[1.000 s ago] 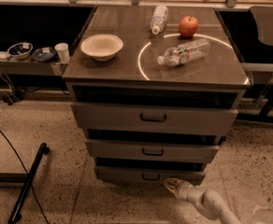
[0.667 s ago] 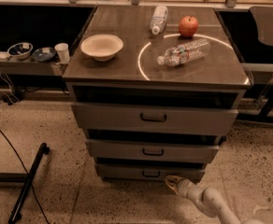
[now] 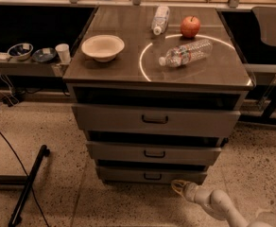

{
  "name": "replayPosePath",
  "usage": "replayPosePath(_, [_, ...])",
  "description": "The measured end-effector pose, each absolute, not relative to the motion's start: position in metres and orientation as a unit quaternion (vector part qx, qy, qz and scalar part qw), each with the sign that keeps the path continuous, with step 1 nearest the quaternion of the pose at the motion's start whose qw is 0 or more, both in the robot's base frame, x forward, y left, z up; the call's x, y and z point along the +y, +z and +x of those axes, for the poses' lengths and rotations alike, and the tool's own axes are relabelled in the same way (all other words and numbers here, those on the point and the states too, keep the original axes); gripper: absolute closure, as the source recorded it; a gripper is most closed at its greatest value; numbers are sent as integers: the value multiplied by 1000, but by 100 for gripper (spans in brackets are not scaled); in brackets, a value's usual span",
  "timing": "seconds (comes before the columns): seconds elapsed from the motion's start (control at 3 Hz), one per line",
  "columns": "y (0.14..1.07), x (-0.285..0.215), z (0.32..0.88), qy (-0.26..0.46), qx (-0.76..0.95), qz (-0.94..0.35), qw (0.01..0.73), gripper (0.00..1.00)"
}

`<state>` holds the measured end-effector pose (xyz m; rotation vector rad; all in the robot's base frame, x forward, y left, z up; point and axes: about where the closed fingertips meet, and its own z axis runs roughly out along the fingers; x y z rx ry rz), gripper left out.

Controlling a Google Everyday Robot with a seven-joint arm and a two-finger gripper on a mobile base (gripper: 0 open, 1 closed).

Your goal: Close bottom drawer

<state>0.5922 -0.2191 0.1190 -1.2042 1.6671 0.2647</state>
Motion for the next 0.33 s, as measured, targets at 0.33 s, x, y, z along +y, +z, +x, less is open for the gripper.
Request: replayPosePath(0.33, [115, -240, 573, 139, 697, -509, 486, 100])
